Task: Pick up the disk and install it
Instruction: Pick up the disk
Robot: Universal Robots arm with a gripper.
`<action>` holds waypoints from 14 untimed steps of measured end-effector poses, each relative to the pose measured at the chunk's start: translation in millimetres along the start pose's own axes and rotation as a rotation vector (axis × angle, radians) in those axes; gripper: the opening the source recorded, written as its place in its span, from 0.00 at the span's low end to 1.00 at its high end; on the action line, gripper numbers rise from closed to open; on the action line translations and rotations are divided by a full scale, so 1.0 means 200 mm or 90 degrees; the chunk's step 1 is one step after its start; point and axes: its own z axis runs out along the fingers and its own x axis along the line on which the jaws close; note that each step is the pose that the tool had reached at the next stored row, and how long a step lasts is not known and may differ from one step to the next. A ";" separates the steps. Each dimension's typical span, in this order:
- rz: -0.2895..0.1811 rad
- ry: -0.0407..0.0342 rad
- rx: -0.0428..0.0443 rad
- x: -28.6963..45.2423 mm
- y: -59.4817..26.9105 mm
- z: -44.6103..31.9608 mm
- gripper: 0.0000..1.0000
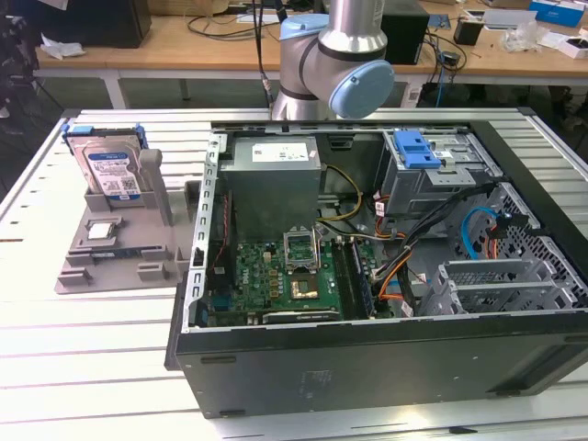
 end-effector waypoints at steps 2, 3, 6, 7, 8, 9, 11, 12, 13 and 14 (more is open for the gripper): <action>0.000 0.0007 0.0000 -0.016 -0.010 0.000 0.54; -0.001 0.0013 0.0001 -0.031 -0.020 0.000 0.54; -0.006 0.0018 0.0001 -0.059 -0.036 0.002 0.54; -0.007 0.0018 0.0001 -0.066 -0.040 0.004 0.54; -0.010 0.0019 0.0001 -0.076 -0.047 0.008 0.54; -0.011 0.0020 0.0001 -0.083 -0.053 0.012 0.54; -0.015 0.0021 0.0001 -0.100 -0.070 0.024 0.54; -0.016 0.0022 0.0001 -0.107 -0.077 0.030 0.54; -0.017 0.0022 0.0001 -0.113 -0.085 0.036 0.54; -0.018 0.0023 0.0000 -0.119 -0.090 0.043 0.54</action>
